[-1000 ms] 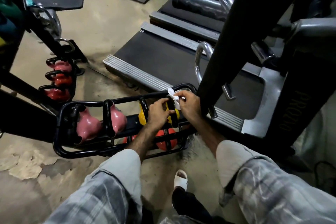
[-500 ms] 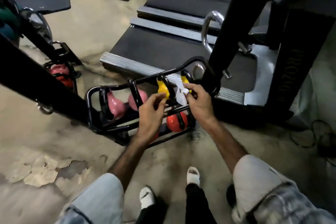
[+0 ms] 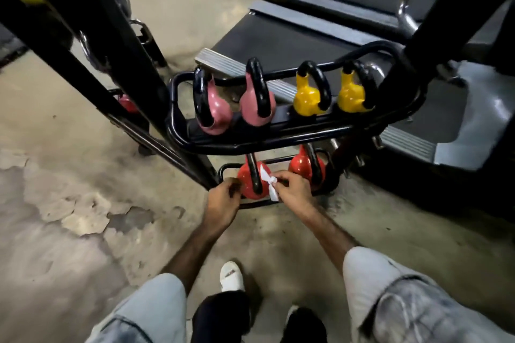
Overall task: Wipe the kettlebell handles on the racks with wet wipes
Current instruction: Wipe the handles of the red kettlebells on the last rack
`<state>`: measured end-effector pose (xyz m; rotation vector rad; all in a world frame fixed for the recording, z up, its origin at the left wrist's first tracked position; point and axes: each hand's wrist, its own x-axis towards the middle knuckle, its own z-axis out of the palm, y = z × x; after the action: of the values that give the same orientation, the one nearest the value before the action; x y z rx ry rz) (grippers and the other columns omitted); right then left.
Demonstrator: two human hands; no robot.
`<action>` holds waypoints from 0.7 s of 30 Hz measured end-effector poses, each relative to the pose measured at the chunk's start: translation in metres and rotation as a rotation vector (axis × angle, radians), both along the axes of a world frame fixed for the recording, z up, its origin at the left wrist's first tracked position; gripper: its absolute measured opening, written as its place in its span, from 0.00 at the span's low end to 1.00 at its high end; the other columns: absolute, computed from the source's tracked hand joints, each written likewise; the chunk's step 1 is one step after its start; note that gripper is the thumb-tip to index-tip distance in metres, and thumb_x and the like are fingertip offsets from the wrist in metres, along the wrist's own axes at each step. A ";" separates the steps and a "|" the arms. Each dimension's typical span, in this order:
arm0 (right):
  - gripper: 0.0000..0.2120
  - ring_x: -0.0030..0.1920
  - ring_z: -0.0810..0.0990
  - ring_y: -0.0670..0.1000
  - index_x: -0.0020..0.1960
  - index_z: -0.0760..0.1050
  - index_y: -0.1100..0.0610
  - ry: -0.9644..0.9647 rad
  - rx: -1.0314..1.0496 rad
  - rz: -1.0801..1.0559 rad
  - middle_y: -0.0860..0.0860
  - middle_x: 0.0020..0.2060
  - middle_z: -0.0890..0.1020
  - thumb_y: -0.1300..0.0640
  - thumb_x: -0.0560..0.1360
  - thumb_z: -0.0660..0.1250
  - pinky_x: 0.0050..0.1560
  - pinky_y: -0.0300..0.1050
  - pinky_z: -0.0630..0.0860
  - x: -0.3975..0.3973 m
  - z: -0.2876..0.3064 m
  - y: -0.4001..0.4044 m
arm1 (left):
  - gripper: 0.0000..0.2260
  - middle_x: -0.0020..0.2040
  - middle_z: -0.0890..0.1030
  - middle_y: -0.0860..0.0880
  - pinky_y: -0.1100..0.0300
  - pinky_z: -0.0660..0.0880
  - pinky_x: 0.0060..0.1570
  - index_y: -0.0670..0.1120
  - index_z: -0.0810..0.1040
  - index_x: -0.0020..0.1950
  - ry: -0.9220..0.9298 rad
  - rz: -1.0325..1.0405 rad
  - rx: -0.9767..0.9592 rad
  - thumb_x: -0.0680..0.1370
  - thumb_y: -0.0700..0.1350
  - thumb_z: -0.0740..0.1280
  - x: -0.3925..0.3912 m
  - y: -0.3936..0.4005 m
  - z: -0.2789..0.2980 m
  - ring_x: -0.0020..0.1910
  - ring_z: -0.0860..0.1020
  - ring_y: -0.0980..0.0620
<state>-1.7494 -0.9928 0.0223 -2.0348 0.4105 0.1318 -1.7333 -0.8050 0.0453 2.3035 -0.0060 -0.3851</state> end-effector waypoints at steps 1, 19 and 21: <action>0.10 0.49 0.81 0.47 0.56 0.83 0.53 0.005 0.000 0.017 0.48 0.48 0.85 0.58 0.75 0.68 0.49 0.35 0.72 0.008 -0.024 0.003 | 0.09 0.48 0.85 0.49 0.56 0.78 0.49 0.49 0.81 0.54 0.003 -0.032 0.032 0.76 0.45 0.66 0.010 0.003 -0.020 0.49 0.82 0.49; 0.10 0.52 0.81 0.44 0.55 0.84 0.52 -0.469 -0.109 0.065 0.48 0.52 0.85 0.59 0.76 0.69 0.49 0.24 0.69 0.093 -0.345 0.016 | 0.17 0.54 0.82 0.47 0.58 0.78 0.55 0.44 0.79 0.61 -0.290 -0.100 -0.171 0.75 0.32 0.62 0.124 -0.022 -0.337 0.52 0.81 0.48; 0.10 0.52 0.81 0.45 0.54 0.84 0.53 -0.526 -0.087 0.051 0.49 0.51 0.85 0.60 0.74 0.71 0.52 0.28 0.71 0.093 -0.352 0.016 | 0.20 0.53 0.81 0.49 0.73 0.74 0.46 0.42 0.79 0.61 -0.286 -0.103 -0.164 0.72 0.28 0.64 0.123 -0.024 -0.342 0.50 0.80 0.52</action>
<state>-1.6563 -0.9771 -0.3293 -2.0698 0.0330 -0.3911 -1.6101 -0.8292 -0.2963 2.1817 -0.2887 -0.0994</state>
